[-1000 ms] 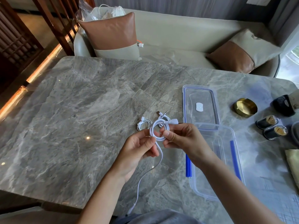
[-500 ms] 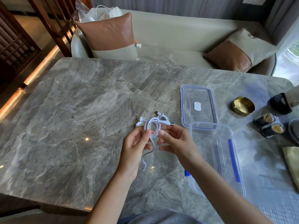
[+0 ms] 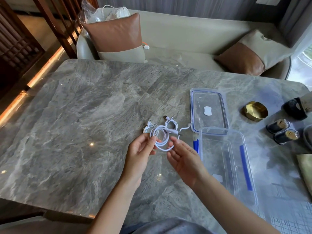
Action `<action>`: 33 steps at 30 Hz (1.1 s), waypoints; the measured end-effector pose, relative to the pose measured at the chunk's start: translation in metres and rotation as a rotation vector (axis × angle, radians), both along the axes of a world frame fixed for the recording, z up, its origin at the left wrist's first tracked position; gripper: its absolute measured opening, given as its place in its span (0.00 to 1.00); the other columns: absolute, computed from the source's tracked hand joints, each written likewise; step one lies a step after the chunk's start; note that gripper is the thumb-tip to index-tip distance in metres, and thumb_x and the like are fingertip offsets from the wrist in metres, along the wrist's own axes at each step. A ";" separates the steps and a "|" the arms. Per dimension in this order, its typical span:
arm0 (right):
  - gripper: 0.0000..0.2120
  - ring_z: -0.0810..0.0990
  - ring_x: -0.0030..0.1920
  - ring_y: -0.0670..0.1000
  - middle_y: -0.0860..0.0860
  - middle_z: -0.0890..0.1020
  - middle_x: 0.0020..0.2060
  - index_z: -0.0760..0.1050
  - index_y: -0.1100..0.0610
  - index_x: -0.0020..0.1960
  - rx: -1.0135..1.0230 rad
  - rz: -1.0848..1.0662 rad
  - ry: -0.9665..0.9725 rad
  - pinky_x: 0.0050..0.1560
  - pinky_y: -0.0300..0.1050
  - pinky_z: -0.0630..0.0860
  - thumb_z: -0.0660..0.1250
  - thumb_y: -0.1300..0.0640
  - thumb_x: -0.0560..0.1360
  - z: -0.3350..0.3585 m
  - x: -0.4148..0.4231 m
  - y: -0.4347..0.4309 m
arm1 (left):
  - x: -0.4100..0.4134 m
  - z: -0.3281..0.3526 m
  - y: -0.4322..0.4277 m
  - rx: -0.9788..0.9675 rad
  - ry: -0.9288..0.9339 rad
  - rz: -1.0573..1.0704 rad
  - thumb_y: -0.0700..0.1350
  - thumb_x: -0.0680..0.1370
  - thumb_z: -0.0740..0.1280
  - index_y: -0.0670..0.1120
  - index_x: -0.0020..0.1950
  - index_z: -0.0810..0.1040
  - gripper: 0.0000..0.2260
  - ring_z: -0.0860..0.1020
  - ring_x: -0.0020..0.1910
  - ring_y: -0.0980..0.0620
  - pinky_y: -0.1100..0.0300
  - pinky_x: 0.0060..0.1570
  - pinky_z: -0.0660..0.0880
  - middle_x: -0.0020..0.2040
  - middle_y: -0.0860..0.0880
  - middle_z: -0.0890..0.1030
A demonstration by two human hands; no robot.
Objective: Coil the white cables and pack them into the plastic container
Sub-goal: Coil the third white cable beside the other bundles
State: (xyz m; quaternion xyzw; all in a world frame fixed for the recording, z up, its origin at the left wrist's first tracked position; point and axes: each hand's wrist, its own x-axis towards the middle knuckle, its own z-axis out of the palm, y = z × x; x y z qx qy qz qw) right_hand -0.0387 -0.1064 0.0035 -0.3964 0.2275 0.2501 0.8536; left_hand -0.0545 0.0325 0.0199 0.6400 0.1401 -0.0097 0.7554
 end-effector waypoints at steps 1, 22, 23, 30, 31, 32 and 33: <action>0.07 0.82 0.34 0.43 0.48 0.84 0.36 0.83 0.55 0.46 -0.001 0.011 -0.021 0.36 0.35 0.80 0.66 0.57 0.73 0.001 0.003 -0.003 | -0.001 -0.001 0.002 0.004 0.016 -0.028 0.42 0.78 0.62 0.45 0.45 0.79 0.07 0.76 0.35 0.63 0.68 0.40 0.72 0.38 0.54 0.82; 0.07 0.77 0.30 0.42 0.49 0.82 0.32 0.83 0.53 0.47 -0.866 0.877 -0.802 0.32 0.34 0.75 0.71 0.62 0.71 0.011 0.031 -0.024 | 0.014 -0.016 0.025 0.556 0.055 -0.668 0.44 0.78 0.64 0.43 0.42 0.79 0.09 0.70 0.37 0.51 0.55 0.41 0.65 0.36 0.41 0.75; 0.07 0.79 0.31 0.45 0.49 0.83 0.32 0.83 0.53 0.46 -0.885 0.860 -0.796 0.33 0.36 0.76 0.71 0.62 0.71 0.008 0.031 -0.025 | 0.014 -0.016 0.023 0.528 0.058 -0.652 0.44 0.78 0.64 0.42 0.43 0.80 0.08 0.71 0.37 0.52 0.56 0.42 0.66 0.36 0.44 0.76; 0.04 0.82 0.39 0.48 0.50 0.86 0.36 0.83 0.54 0.45 -0.601 0.527 -0.604 0.39 0.42 0.79 0.72 0.57 0.70 0.000 0.025 -0.018 | 0.003 -0.021 -0.001 -0.028 0.169 -0.150 0.42 0.79 0.61 0.47 0.41 0.80 0.10 0.79 0.36 0.64 0.73 0.44 0.72 0.32 0.56 0.82; 0.04 0.81 0.39 0.49 0.52 0.85 0.37 0.83 0.56 0.46 -0.583 0.512 -0.585 0.39 0.43 0.79 0.71 0.59 0.71 -0.002 0.024 -0.017 | 0.001 -0.023 -0.003 -0.062 0.173 -0.118 0.43 0.79 0.60 0.45 0.40 0.79 0.11 0.77 0.34 0.62 0.70 0.44 0.71 0.30 0.55 0.79; 0.05 0.81 0.39 0.49 0.53 0.85 0.37 0.82 0.57 0.47 -0.574 0.510 -0.576 0.38 0.41 0.78 0.71 0.61 0.72 -0.003 0.022 -0.016 | 0.001 -0.025 -0.005 -0.073 0.171 -0.107 0.43 0.80 0.59 0.44 0.40 0.77 0.11 0.76 0.33 0.61 0.69 0.43 0.70 0.30 0.54 0.76; 0.05 0.80 0.38 0.48 0.54 0.85 0.37 0.82 0.58 0.47 -0.569 0.520 -0.581 0.36 0.38 0.76 0.71 0.62 0.72 -0.003 0.021 -0.016 | 0.000 -0.026 -0.006 -0.055 0.161 -0.108 0.43 0.80 0.59 0.45 0.40 0.76 0.11 0.75 0.33 0.61 0.70 0.42 0.71 0.31 0.53 0.75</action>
